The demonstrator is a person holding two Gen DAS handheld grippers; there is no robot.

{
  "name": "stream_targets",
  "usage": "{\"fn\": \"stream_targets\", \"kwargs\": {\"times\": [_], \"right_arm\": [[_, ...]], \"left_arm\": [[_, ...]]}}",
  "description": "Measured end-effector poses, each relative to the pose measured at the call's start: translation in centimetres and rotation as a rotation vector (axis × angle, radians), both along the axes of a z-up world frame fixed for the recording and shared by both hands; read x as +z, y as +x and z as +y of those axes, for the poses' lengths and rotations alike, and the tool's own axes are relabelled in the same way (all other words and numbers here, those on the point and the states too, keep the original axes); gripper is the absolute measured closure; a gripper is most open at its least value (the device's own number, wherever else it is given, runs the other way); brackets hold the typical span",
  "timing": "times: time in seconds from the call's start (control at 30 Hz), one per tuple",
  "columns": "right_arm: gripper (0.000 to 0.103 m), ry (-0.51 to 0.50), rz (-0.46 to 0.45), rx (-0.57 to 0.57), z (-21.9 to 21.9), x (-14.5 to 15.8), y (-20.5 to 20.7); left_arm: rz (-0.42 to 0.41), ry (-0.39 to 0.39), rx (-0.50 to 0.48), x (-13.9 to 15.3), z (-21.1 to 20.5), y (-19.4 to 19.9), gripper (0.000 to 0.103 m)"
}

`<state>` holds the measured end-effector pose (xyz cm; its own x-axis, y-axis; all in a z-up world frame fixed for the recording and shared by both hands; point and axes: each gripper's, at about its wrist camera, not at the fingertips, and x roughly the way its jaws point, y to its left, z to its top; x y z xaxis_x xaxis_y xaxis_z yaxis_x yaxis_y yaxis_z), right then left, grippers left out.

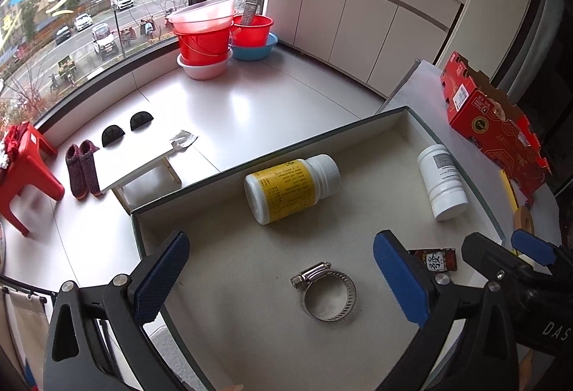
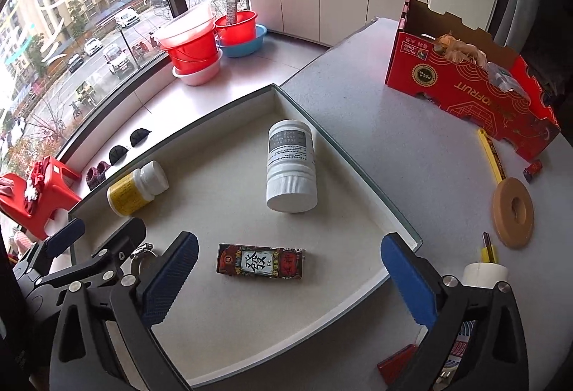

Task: Organize rigid objects
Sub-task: 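Withdraw both tools from the tray toward the table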

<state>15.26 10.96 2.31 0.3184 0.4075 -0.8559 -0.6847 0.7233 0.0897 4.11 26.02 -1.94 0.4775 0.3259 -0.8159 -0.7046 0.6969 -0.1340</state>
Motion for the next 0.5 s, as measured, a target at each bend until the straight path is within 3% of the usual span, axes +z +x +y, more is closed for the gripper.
{"fn": "stream_targets", "kwargs": {"times": [0.17,0.5], "right_arm": [[0.0,0.005,0.017,0.021,-0.1,0.2,-0.9],[0.0,0.043,0.025,0.08,-0.7,1.2,-3.0]], "left_arm": [[0.044,0.05,0.006,0.2,-0.8,-0.6,0.0],[0.029,0.087,0.026,1.9,-1.7,-3.3,0.0]]}}
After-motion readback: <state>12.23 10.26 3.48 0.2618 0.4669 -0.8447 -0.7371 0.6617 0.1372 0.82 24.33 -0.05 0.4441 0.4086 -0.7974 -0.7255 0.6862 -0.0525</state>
